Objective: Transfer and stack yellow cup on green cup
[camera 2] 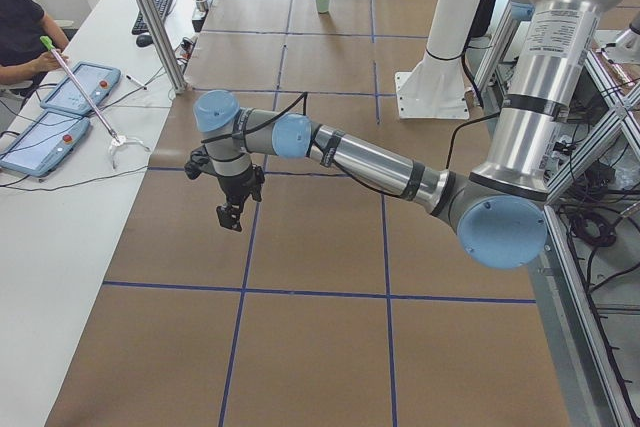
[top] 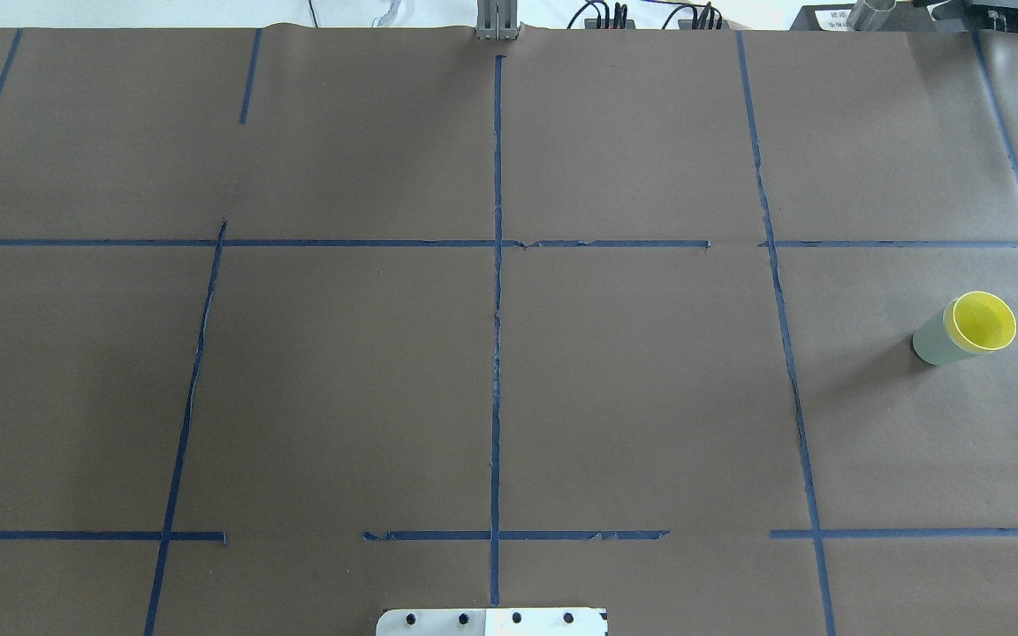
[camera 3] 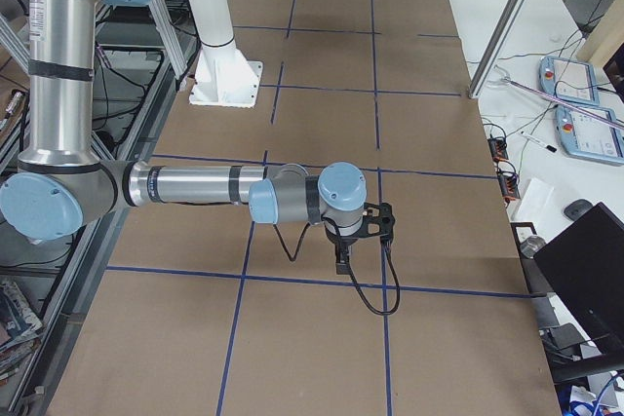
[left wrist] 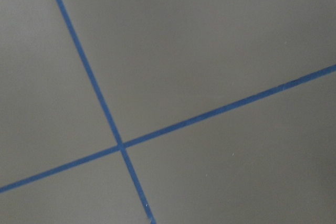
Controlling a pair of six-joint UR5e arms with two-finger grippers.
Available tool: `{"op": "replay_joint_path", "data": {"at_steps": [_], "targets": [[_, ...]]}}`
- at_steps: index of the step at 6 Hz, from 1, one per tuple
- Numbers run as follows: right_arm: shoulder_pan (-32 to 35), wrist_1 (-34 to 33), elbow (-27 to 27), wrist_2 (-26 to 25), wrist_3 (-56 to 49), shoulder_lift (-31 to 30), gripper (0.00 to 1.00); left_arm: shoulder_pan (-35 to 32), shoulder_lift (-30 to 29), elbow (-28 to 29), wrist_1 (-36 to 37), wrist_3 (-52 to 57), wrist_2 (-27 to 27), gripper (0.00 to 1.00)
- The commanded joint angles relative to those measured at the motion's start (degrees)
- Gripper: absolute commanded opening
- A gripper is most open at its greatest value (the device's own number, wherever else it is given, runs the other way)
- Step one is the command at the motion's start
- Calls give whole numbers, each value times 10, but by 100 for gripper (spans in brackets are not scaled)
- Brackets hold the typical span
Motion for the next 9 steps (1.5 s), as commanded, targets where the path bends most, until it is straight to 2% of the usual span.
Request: {"op": "replay_joint_path", "data": {"at_steps": [1,2,3,5,7,9], "targets": [[-3,-44,19,-6,-17,8,100,-45,66,-14,33,12,-41,100],[-4,-44,23,-7,-17,7,100,-45,87,-39,23,15,-42,100],[-4,-44,25,-19,-16,6,100,-46,92,-46,4,72,-40,100],[-5,-44,25,-31,-17,1,100,-44,90,-61,32,3,-46,100],[-5,-44,24,-31,-17,0,100,-45,116,-102,27,2,-47,100],[-5,-44,22,-31,-17,1,100,-44,115,-103,30,1,-46,100]]}}
